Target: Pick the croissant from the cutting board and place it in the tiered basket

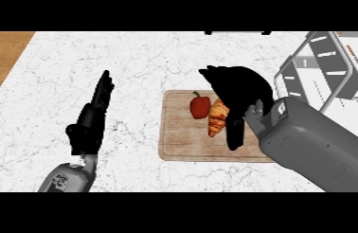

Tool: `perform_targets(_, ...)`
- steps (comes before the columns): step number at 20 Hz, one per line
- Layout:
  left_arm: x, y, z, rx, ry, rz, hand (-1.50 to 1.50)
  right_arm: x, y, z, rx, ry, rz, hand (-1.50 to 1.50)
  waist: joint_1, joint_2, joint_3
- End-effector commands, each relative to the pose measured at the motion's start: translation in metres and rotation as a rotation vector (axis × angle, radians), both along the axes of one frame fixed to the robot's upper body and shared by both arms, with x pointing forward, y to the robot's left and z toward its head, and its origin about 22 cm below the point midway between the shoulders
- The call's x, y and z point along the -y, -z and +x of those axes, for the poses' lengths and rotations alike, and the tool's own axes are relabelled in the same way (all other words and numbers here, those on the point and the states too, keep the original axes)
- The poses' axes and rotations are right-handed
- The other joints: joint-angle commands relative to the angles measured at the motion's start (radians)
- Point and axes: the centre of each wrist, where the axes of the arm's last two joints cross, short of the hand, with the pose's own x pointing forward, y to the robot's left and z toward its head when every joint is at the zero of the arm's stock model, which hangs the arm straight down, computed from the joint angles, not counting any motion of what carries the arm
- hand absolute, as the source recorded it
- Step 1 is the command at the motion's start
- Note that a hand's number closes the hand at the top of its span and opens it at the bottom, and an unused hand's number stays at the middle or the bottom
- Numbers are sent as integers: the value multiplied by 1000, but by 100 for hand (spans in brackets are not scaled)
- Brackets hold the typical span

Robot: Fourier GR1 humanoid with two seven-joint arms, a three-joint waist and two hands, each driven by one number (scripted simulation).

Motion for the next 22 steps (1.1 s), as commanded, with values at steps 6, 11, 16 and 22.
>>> perform_targets(6, -16, -4, 5, 8, -6, 1, 0, 2, 20, 13, 34, 137, -156, -150, 1, 1, 0)
perform_targets(11, -11, 18, -6, 12, 4, 15, 0, 16, 52, -2, 13, 169, -124, -150, -3, 1, 0)
perform_targets(16, -18, 0, 1, 1, 20, 5, 0, 42, 40, 20, -30, 163, -97, -150, 0, 1, 0)
perform_targets(22, 4, -3, 4, -3, 1, -9, 0, 13, 62, 10, -38, 136, -69, -150, 0, 2, 1)
